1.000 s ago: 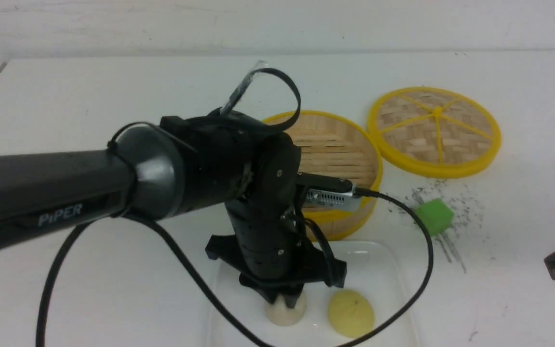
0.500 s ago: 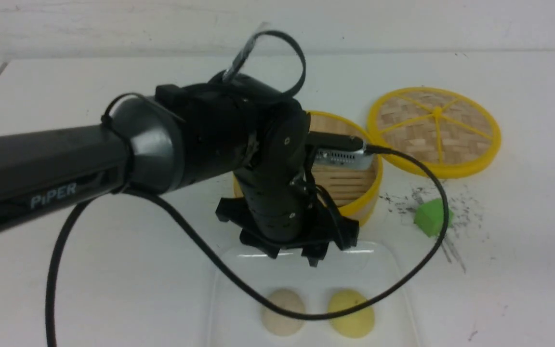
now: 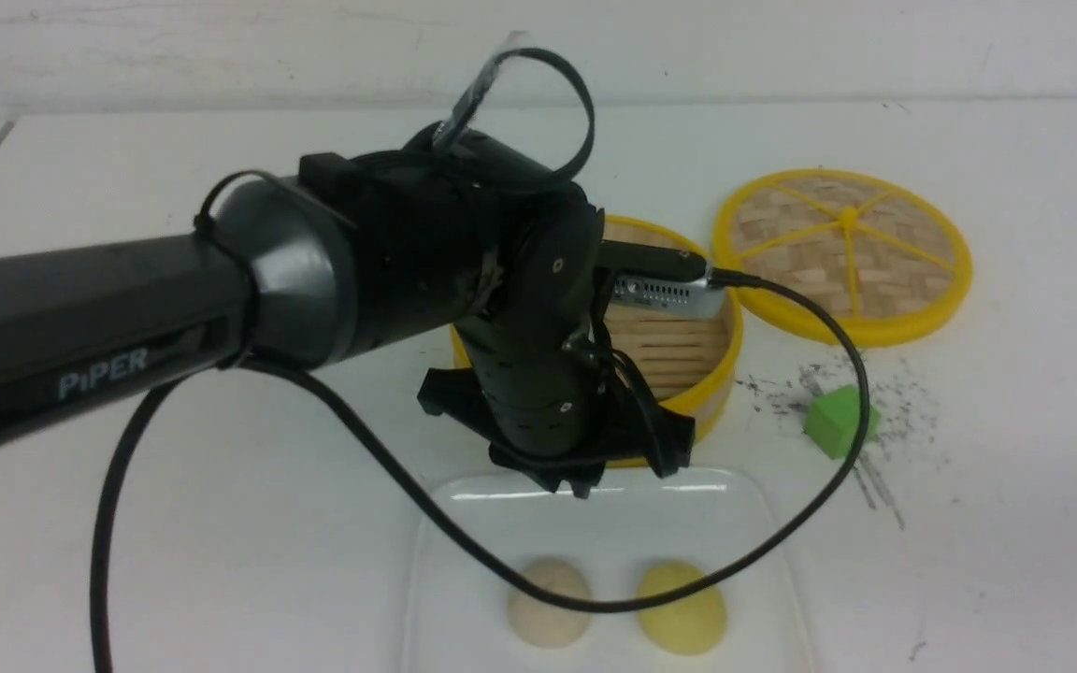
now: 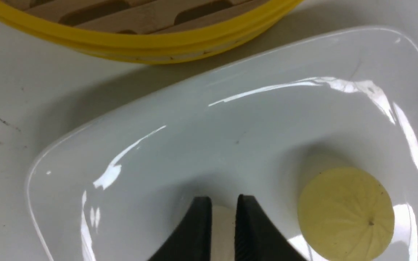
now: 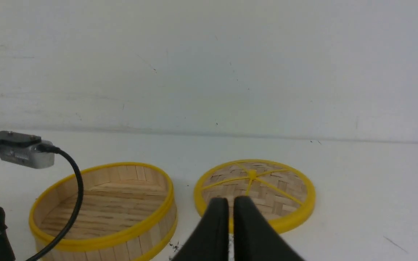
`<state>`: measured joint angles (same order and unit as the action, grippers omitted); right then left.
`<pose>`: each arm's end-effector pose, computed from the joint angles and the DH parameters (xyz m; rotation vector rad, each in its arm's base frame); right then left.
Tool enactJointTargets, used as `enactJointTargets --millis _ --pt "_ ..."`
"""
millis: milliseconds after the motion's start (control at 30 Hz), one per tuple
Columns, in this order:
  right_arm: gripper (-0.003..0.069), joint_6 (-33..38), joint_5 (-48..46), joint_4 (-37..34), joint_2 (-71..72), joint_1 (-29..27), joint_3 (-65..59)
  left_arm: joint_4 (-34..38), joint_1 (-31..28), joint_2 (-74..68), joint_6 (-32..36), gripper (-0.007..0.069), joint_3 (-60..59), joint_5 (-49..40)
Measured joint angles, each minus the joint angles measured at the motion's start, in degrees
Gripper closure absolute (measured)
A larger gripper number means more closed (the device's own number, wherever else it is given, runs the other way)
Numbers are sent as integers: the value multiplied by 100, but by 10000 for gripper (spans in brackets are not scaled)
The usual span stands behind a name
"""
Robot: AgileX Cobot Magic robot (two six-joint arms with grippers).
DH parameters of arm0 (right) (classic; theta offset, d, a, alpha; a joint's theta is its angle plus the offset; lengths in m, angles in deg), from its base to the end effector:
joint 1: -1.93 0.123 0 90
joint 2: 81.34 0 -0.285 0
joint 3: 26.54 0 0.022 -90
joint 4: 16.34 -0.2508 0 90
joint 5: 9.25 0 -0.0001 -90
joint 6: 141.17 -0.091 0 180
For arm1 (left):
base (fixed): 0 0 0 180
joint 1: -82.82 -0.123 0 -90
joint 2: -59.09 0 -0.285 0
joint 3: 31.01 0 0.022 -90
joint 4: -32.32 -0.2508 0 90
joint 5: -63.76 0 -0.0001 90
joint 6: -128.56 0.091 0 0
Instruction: Put the steamed buns into the plate on the white tablecloth.
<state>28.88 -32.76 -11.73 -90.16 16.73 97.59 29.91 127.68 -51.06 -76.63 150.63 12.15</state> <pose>0.0265 0.0040 0.2967 -0.0967 1.5409 0.2597 0.2671 -0.2616 0.2462 0.5111 2.7797 -0.2408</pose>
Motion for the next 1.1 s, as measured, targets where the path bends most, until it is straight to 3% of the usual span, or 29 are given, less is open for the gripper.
enactJointTargets --millis 200,867,1100 --pt "615 0 119 0 2 0 -43 -1 0 0 0 622 0 13" --pt "597 0 120 0 2 0 -78 -67 0 0 0 622 0 38" --pt "584 0 224 0 22 -74 -813 -171 0 0 0 615 0 41"
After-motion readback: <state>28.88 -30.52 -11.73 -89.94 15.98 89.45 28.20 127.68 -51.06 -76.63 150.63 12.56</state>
